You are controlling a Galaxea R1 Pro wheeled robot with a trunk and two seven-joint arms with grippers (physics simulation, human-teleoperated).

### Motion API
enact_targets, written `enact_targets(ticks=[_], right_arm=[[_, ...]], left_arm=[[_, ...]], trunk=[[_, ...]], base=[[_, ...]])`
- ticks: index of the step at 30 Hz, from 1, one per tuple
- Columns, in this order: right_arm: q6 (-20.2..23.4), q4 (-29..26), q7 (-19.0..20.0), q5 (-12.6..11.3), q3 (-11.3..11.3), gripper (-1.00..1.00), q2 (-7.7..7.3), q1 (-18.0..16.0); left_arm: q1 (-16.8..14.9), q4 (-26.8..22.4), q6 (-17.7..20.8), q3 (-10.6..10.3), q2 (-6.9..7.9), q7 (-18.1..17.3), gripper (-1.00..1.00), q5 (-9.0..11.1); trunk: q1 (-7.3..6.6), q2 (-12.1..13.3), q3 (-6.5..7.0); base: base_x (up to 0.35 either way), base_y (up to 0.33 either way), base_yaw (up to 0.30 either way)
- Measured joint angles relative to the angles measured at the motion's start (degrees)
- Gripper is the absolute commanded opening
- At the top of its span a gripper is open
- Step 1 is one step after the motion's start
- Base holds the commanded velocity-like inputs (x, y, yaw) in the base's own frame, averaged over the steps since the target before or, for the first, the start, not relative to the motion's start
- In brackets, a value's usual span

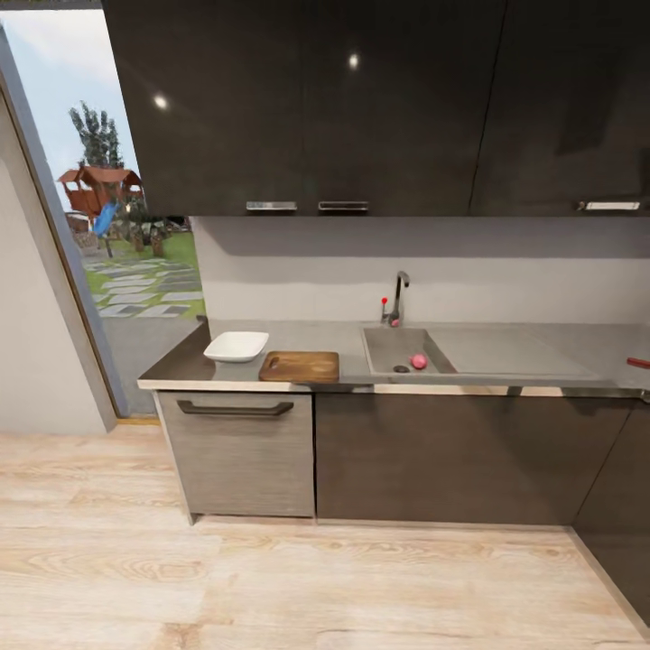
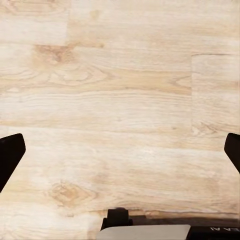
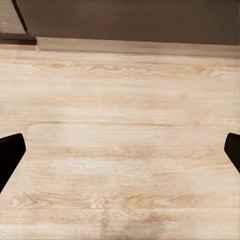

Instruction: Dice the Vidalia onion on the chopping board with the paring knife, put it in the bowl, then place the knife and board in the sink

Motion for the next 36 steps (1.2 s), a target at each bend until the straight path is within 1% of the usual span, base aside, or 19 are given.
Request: enact_targets(ticks=[36], right_arm=[[-0.04, 0.01, 0.02, -0.02, 0.06, 1.0, 0.0, 0.0]], left_arm=[[0.0, 0.21, 0.0, -0.01, 0.0, 0.01, 1.0, -0.01]], trunk=[[-7.91, 14.45, 6.47]], base=[[0.0, 0.0, 0.0]])
